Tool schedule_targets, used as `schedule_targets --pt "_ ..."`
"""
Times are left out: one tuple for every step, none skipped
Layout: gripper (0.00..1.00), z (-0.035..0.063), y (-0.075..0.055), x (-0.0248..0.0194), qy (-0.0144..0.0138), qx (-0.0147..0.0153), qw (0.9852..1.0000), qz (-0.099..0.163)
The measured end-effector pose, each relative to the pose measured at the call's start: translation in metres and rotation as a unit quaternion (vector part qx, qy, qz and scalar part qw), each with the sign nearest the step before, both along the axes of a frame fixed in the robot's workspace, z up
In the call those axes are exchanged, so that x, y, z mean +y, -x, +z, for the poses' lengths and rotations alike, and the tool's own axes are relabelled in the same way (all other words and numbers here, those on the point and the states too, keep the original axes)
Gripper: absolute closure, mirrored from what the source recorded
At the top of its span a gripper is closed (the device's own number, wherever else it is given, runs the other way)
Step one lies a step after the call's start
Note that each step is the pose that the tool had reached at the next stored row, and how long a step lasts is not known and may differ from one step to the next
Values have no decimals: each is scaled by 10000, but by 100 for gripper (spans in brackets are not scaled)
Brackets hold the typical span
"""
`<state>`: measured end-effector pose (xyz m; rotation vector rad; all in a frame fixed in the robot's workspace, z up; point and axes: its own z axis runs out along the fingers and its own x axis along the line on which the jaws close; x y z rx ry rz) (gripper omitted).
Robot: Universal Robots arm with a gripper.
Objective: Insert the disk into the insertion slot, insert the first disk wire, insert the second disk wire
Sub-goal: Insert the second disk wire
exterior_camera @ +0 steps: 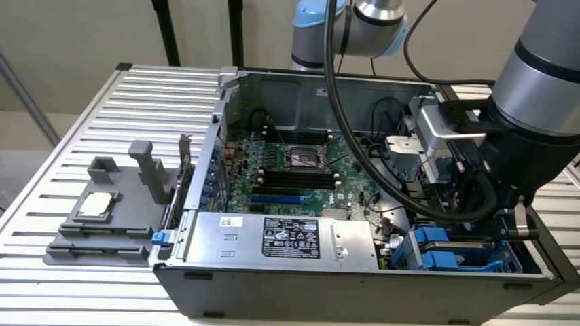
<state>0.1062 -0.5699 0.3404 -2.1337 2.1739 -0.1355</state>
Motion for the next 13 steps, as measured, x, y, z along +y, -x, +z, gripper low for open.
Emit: schedule_targets --pt "84 -1 -1 0 -2 0 10000 6" --pt "84 -3 -2 0 -3 0 10000 13" --pt "84 -5 -2 0 -5 0 10000 20" --pt "84 -9 -2 -1 -7 0 10000 28" --pt "84 -13 -3 0 -8 -1 10000 36" --pt "84 -18 -3 0 -10 -2 10000 45" --pt "84 -24 -3 0 -11 -3 10000 54" --pt "84 -28 -3 0 -12 -4 10000 62" --pt "84 -32 -3 0 -13 -5 10000 71" --pt "84 -37 -3 0 -14 -6 10000 80" --pt "84 -42 -3 0 -16 -7 10000 88" --pt "84 -47 -3 0 -17 -8 10000 98" --pt "84 -52 -3 0 -19 -9 9999 107"
